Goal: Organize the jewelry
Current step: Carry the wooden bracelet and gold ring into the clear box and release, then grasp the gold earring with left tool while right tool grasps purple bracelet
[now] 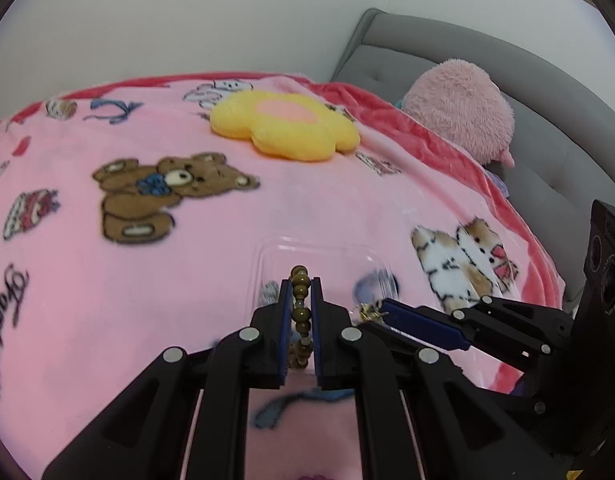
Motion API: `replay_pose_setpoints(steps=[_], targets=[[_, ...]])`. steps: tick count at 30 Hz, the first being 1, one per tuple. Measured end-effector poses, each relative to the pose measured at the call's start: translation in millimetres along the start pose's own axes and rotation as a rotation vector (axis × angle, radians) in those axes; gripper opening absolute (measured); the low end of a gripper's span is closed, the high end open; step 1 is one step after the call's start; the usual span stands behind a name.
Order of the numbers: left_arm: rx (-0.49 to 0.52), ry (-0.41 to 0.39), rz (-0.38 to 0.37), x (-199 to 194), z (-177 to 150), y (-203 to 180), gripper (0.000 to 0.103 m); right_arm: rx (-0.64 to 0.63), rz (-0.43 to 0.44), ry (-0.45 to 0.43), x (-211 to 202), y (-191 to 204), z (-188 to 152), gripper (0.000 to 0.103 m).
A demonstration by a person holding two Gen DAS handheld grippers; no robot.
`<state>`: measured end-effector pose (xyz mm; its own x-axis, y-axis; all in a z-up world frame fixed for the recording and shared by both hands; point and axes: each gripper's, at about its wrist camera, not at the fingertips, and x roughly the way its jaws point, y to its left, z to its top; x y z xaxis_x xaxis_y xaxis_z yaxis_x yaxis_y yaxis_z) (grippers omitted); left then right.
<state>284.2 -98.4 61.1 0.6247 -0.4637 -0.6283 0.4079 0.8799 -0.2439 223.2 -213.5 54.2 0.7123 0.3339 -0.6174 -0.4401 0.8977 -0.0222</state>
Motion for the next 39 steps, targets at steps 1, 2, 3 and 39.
replay_pose_setpoints(steps=[1,2,3,39], targets=[[0.003,0.001,0.005,0.8,-1.1,0.0,0.009,-0.006,-0.001,-0.002,0.1,1.2,-0.7,0.016],[0.009,0.002,0.011,1.7,-1.6,0.0,0.009,-0.008,0.003,-0.004,0.1,1.6,-1.1,0.016],[0.012,0.004,0.021,3.5,-2.1,0.3,0.009,-0.013,0.006,-0.004,0.6,2.5,-1.5,0.016],[0.219,-0.029,0.194,-87.0,-84.8,20.0,0.069,-0.057,0.162,-0.01,-41.5,53.5,-72.6,0.043]])
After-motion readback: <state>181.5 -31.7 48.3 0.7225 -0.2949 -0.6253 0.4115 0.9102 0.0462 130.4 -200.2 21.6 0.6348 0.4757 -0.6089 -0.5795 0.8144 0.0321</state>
